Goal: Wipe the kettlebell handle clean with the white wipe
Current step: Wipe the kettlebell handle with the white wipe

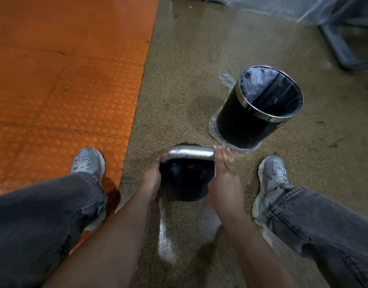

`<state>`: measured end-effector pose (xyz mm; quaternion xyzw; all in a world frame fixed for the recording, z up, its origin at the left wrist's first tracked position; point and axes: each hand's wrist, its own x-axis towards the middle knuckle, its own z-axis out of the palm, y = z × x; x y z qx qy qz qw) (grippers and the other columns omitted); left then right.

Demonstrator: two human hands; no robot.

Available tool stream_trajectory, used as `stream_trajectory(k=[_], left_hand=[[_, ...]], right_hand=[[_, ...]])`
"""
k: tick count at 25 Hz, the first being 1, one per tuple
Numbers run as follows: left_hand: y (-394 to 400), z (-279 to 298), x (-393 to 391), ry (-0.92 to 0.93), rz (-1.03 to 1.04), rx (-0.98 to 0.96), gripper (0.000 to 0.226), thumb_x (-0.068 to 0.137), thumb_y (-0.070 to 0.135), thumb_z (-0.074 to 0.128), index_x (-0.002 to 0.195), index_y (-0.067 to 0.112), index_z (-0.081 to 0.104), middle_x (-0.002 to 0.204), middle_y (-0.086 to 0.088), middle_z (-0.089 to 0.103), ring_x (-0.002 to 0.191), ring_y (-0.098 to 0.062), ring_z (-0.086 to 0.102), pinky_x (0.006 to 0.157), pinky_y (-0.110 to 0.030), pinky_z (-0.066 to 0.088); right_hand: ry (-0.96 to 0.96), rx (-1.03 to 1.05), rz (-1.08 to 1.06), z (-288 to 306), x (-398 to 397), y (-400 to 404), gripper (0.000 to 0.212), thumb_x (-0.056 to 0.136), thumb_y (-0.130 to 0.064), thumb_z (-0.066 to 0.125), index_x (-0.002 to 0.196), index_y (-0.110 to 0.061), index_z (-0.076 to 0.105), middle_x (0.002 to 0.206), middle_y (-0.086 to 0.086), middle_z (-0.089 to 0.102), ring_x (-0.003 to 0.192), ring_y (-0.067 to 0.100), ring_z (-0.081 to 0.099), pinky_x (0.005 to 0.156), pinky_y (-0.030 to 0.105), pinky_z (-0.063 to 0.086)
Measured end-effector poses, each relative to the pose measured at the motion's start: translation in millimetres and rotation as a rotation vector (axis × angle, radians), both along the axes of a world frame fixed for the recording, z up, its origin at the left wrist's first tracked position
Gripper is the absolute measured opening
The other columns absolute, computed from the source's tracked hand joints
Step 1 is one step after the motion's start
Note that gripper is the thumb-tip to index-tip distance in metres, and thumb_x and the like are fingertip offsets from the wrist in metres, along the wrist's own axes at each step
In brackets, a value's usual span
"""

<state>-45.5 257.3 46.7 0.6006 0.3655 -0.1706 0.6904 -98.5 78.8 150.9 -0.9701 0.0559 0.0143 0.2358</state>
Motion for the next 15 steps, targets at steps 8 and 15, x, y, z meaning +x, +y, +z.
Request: stream_trajectory(k=[8, 15], left_hand=[[-1.8, 2.0, -0.6, -0.004, 0.022, -0.019, 0.035, 0.102, 0.041, 0.044, 0.104, 0.017, 0.070, 0.109, -0.012, 0.069, 0.101, -0.025, 0.061, 0.086, -0.036, 0.048], [-2.1, -0.1, -1.5, 0.004, 0.023, -0.015, 0.042, 0.102, 0.041, 0.045, 0.110, 0.008, 0.071, 0.103, -0.012, 0.070, 0.095, -0.024, 0.062, 0.074, -0.030, 0.046]], right_hand=[[-0.138, 0.001, 0.005, -23.0, -19.5, 10.9, 0.090, 0.078, 0.023, 0.048, 0.161, -0.002, 0.022, 0.167, 0.005, 0.015, 0.157, 0.024, 0.011, 0.117, 0.051, 0.041], [-0.168, 0.021, 0.027, -38.1, -32.4, 22.3, 0.103, 0.077, 0.024, 0.050, 0.162, -0.011, 0.005, 0.170, 0.002, 0.005, 0.159, 0.011, -0.009, 0.117, 0.053, 0.041]])
